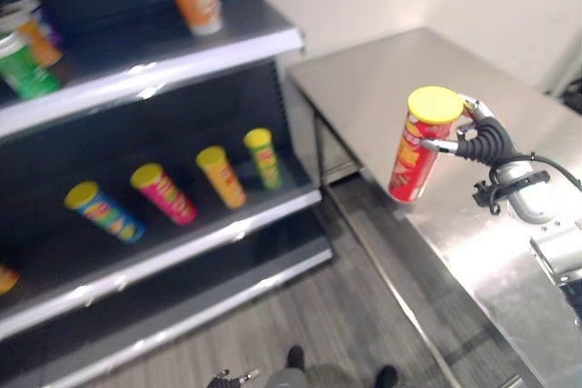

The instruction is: Put the goods on the table back onto the shelves and tidy them up.

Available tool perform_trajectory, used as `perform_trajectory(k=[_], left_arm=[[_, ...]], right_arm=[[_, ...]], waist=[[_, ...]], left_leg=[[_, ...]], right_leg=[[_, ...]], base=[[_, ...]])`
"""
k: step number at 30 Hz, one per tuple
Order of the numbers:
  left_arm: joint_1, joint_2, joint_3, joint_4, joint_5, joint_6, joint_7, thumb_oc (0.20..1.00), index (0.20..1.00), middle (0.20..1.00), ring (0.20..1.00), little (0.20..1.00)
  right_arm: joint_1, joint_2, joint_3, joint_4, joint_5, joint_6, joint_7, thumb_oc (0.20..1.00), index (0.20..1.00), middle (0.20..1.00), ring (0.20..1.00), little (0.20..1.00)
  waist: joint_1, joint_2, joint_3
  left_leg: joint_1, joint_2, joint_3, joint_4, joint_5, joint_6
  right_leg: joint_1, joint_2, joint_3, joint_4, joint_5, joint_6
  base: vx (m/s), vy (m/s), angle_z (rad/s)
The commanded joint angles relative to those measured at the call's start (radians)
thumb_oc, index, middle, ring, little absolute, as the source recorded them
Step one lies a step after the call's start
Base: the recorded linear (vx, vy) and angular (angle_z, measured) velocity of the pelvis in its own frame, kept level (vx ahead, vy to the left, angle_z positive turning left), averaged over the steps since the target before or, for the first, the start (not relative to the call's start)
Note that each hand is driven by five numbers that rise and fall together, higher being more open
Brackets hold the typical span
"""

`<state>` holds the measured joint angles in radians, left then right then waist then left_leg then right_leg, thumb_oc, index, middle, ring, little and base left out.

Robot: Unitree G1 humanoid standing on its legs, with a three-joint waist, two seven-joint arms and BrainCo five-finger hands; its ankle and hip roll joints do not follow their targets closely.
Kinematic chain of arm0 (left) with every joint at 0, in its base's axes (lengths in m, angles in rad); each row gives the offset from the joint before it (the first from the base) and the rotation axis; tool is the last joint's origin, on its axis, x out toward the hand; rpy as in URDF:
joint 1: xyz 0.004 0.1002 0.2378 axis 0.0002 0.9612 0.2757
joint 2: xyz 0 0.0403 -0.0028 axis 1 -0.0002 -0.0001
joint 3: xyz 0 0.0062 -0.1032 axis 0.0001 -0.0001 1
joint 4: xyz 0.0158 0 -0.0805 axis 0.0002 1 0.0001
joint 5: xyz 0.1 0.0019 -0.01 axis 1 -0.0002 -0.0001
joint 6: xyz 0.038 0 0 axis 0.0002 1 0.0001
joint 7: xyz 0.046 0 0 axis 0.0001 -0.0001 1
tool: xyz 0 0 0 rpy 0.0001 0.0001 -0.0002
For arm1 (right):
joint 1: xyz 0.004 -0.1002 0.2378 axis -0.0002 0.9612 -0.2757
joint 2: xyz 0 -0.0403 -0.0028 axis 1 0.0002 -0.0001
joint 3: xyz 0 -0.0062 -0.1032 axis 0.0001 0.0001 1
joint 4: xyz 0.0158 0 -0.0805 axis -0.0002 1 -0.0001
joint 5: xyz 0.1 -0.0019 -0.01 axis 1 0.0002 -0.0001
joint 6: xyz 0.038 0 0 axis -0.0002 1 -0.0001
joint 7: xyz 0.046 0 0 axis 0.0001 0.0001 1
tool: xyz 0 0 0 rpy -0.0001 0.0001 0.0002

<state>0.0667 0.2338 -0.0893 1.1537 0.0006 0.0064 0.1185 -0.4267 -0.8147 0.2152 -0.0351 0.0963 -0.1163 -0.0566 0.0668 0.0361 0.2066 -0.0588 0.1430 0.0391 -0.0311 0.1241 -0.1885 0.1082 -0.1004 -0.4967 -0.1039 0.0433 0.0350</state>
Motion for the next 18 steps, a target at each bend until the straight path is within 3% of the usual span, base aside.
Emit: perform_trajectory(k=[1,4,6,8,11,13,15,17,18], left_arm=[[-0.016,0.048,-0.031,-0.001,-0.036,-0.001,0.028,1.0,1.0,1.0,1.0,1.0],[-0.021,0.05,-0.025,-0.005,-0.026,-0.001,0.029,1.0,1.0,1.0,1.0,1.0],[-0.022,0.057,-0.028,-0.01,-0.016,0.0,0.031,1.0,1.0,1.0,1.0,1.0],[-0.019,0.062,-0.04,-0.017,-0.001,-0.003,0.03,1.0,1.0,1.0,1.0,1.0],[-0.027,0.068,-0.055,-0.015,0.029,-0.002,0.018,1.0,1.0,1.0,1.0,1.0],[-0.042,0.082,-0.058,-0.002,0.04,-0.002,0.016,1.0,1.0,1.0,1.0,1.0],[-0.05,0.103,-0.051,0.01,0.06,0.002,0.014,1.0,1.0,1.0,1.0,1.0],[-0.054,0.116,-0.05,0.03,0.079,0.0,0.015,1.0,1.0,1.0,1.0,1.0],[-0.058,0.134,-0.042,0.036,0.08,0.004,0.018,1.0,1.0,1.0,1.0,1.0]], right_arm=[[-0.032,-0.037,-0.03,-0.097,-0.014,-0.072,-0.025,0.2,0.2,0.2,0.2,0.2],[-0.03,-0.058,-0.023,-0.094,-0.032,-0.064,-0.019,0.2,0.2,0.2,0.2,0.2],[-0.028,-0.061,-0.017,-0.1,-0.039,-0.052,-0.011,0.2,0.2,0.2,0.2,0.2],[-0.027,-0.059,-0.011,-0.109,-0.041,-0.044,-0.002,0.2,0.2,0.2,0.2,0.2],[-0.001,-0.057,-0.04,-0.127,-0.061,-0.032,0.0,0.2,0.2,0.2,0.2,0.2],[0.001,-0.035,-0.041,-0.128,-0.085,-0.027,-0.008,0.2,0.2,0.2,0.2,0.2],[-0.009,-0.007,-0.037,-0.123,-0.105,-0.022,-0.012,0.2,0.2,0.2,0.2,0.2],[-0.014,0.002,-0.033,-0.12,-0.109,-0.025,-0.014,0.2,0.2,0.2,0.2,0.2],[-0.027,0.017,-0.018,-0.122,-0.108,-0.024,-0.02,0.2,0.2,0.2,0.2,0.2]], waist=[[-0.017,-0.031,-0.028],[-0.04,-0.017,-0.037],[-0.048,-0.009,-0.048],[-0.046,-0.008,-0.059],[-0.052,-0.015,-0.078],[-0.05,-0.039,-0.07],[-0.052,-0.054,-0.066],[-0.057,-0.057,-0.066],[-0.07,-0.056,-0.055]], left_leg=[[0.015,0.172,0.11,0.027,-0.002,-0.029],[0.094,0.265,0.144,0.061,0.037,-0.06],[0.126,0.285,0.117,0.073,0.069,-0.073],[0.135,0.258,0.056,0.062,0.041,-0.073],[0.133,0.208,0.079,0.038,-0.143,-0.065],[0.123,0.137,0.082,0.042,-0.203,-0.016],[0.146,0.076,0.092,-0.002,-0.215,0.026],[0.164,0.059,0.102,-0.041,-0.203,0.036],[0.165,0.036,0.1,-0.056,-0.187,0.06]], right_leg=[[-0.001,-0.077,0.02,0.067,-0.129,0.075],[-0.03,-0.13,-0.009,0.078,-0.106,0.099],[-0.046,-0.175,-0.01,0.092,-0.082,0.126],[-0.057,-0.222,-0.002,0.093,-0.046,0.156],[-0.059,-0.304,0.003,0.076,0.024,0.2],[-0.093,-0.378,0.026,0.092,0.1,0.222],[-0.128,-0.409,0.077,0.111,0.149,0.221],[-0.151,-0.409,0.116,0.124,0.166,0.217],[-0.201,-0.382,0.215,0.18,0.188,0.204]], base=[[-0.09,0.198,0.74],[-0.1,0.368,0.57],[-0.03,0.48,0.48],[0.0,0.526,0.33],[0.04,0.463,0.52],[-0.03,0.539,0.32],[-0.02,0.437,0.07],[-0.01,0.311,0.17],[-0.08,0.318,0.07]])
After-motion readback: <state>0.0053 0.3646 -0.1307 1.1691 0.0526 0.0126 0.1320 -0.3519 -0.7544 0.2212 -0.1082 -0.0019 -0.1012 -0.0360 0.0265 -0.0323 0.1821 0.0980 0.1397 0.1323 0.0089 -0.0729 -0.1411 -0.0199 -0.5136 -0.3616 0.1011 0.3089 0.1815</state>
